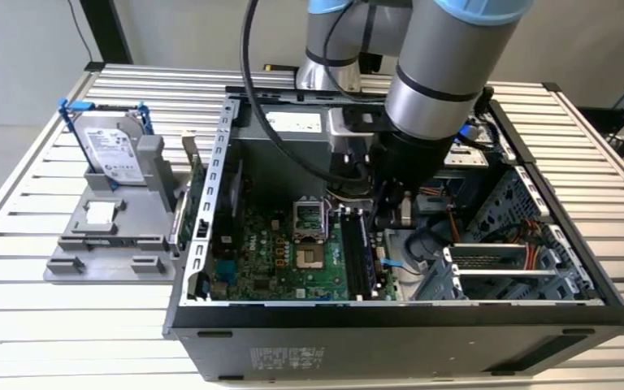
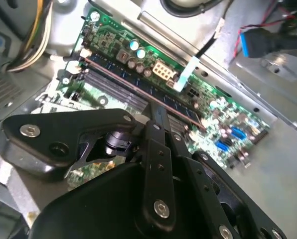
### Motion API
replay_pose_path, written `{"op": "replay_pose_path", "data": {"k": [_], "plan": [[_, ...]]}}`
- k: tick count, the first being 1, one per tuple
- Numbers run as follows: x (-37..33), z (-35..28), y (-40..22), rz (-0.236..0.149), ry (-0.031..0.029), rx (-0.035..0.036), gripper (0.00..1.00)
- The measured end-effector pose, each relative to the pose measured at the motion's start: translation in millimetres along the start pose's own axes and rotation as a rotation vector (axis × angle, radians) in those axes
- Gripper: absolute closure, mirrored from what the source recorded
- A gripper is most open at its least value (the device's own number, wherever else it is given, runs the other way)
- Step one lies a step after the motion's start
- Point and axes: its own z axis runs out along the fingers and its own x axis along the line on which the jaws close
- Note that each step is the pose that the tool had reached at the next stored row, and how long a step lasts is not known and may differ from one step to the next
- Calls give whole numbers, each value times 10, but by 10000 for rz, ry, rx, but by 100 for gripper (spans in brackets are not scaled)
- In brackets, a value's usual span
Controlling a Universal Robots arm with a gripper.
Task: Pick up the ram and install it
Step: 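Press down the ram until it locks into place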
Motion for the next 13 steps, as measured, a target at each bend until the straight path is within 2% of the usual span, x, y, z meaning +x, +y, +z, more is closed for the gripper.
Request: {"op": "replay_pose_path", "data": {"k": [5, 6, 13], "plan": [[1, -225, 7, 0, -1, 0, 100], [0, -252, 7, -1, -1, 0, 100], [1, -259, 8, -1, 0, 0, 100]]}}
